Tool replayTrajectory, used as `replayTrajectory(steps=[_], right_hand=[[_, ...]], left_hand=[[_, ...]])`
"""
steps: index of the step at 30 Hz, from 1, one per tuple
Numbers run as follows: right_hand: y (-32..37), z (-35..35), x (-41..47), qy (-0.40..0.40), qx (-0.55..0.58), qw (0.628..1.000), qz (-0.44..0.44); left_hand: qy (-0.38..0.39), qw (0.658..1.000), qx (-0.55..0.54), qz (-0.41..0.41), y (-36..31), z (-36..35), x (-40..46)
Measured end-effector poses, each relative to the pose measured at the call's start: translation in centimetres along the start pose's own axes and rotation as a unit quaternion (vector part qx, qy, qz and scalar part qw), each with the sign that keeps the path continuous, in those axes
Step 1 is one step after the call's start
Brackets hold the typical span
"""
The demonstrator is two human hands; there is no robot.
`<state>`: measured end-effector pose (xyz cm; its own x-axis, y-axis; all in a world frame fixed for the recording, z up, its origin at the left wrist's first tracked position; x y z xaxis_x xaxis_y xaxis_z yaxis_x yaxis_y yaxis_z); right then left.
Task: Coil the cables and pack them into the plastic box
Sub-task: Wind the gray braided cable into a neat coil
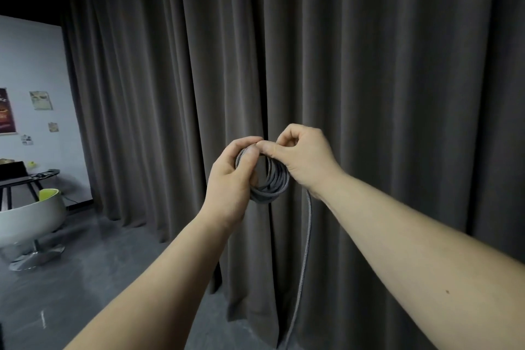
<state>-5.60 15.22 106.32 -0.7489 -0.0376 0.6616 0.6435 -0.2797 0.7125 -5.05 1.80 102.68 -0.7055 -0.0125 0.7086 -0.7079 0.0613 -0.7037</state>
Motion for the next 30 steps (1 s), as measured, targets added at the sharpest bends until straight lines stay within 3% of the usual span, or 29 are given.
replayTrajectory(steps=[5, 7, 11, 15, 17, 19, 21, 30], right_hand=[[-0.5, 1.6, -0.2, 0.134, 0.174, 0.969, -0.110], [-0.7, 1.7, -0.2, 0.109, 0.181, 0.973, -0.093], [-1.3, 1.5, 0.2, -0.026, 0.042, 0.998, 0.024], [-1.6, 1.3, -0.8, -0.076, -0.163, 0.973, 0.145], [-1.4, 1.0, -1.6, -0.005, -0.203, 0.968, 0.146], [-1.4, 0.6, -2.2, 0.107, -0.249, 0.958, 0.091], [-1.4, 0.3, -2.6, 0.164, -0.249, 0.953, 0.049], [-1.9, 0.0, -2.5, 0.175, -0.172, 0.969, 0.026]], left_hand=[[-0.021, 1.000, 0.008, -0.003, 0.6, 0.3, 0.0], [-0.022, 1.000, 0.003, -0.005, 0.6, 0.3, 0.1], [-0.021, 1.000, -0.011, -0.009, 0.4, -0.2, 0.4], [-0.027, 0.999, 0.002, -0.017, 0.2, -0.2, 0.5], [-0.035, 0.999, 0.010, -0.020, 0.0, 0.0, 0.6], [-0.038, 0.999, 0.017, -0.021, -0.1, 0.2, 0.7], [-0.038, 0.999, 0.026, -0.021, -0.1, 0.3, 0.8], [0.005, 1.000, -0.029, 0.003, -0.3, -1.2, -0.4]])
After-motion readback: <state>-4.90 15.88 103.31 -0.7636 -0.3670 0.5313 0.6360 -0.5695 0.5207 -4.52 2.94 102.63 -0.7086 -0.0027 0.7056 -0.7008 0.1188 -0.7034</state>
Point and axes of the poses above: each hand's wrist, its own x-axis towards the middle knuckle, its own z-axis out of the back of the hand, y = z × x, the point moved 2 cm from there along x, towards the middle knuckle, and after that the axes turned 3 degrees about y, right-handed, at the moved point
